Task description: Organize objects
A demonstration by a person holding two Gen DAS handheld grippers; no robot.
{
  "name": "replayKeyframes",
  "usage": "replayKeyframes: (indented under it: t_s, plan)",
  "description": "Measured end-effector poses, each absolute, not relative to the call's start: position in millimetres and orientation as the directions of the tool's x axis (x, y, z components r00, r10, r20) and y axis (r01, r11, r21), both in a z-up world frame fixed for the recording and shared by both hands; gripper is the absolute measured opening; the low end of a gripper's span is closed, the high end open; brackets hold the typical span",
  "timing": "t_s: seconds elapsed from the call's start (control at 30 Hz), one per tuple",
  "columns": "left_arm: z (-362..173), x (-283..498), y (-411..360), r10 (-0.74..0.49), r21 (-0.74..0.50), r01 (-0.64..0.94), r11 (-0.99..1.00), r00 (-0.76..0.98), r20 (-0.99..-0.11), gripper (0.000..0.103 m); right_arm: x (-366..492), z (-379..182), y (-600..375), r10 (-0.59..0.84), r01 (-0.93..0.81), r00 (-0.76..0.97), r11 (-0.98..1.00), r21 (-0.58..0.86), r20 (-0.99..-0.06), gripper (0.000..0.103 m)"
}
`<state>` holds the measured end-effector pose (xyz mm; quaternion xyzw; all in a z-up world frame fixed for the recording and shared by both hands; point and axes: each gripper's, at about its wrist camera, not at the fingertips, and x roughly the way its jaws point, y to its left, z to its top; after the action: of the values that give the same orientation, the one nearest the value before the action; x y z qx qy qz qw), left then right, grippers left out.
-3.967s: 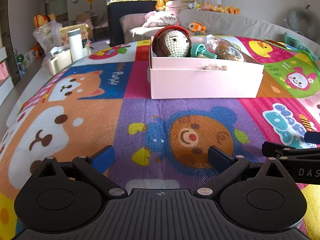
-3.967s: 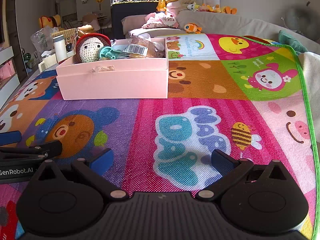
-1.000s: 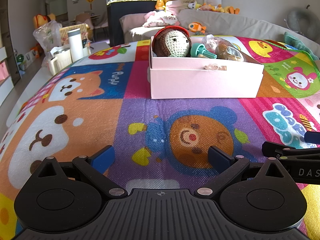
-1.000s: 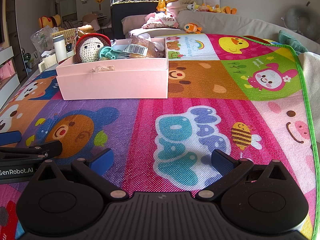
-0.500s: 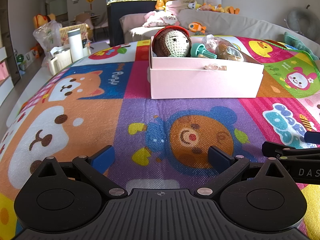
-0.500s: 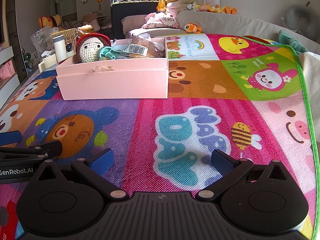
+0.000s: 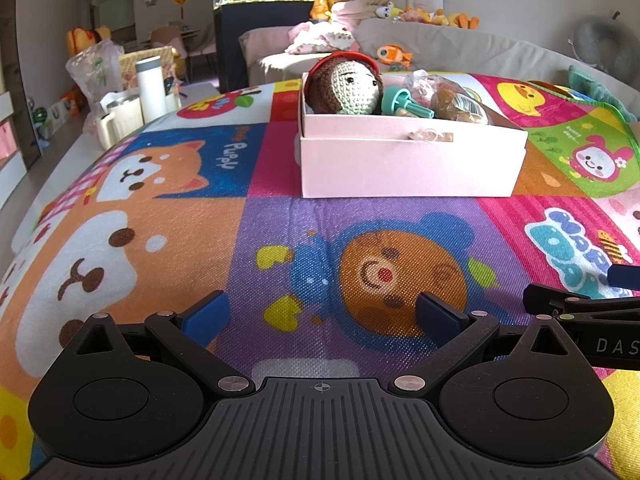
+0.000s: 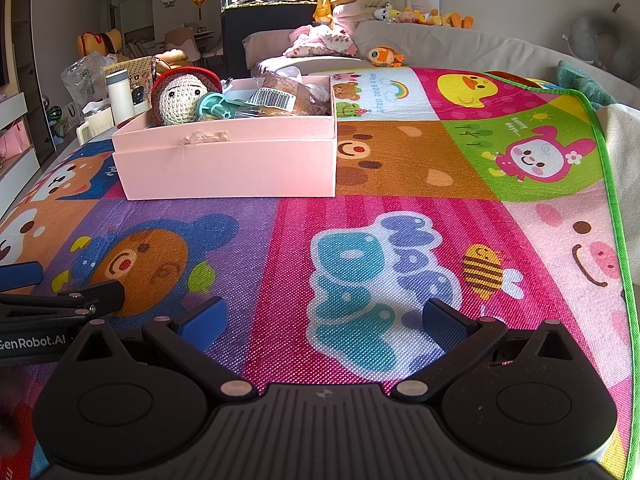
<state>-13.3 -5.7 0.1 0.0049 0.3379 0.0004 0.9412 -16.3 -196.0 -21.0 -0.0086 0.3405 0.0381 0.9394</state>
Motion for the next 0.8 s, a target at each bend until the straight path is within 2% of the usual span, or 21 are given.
replayKeyframes:
  t_s: [0.8]
  plan:
    - [0.1, -12.7, -6.6, 0.003, 0.008, 0.003, 1.0, 0.772, -0.636, 0.102, -16.4, -20.9, -195.8, 0.065, -0.077, 0.765, 0.997, 0.009, -0.64, 0.103]
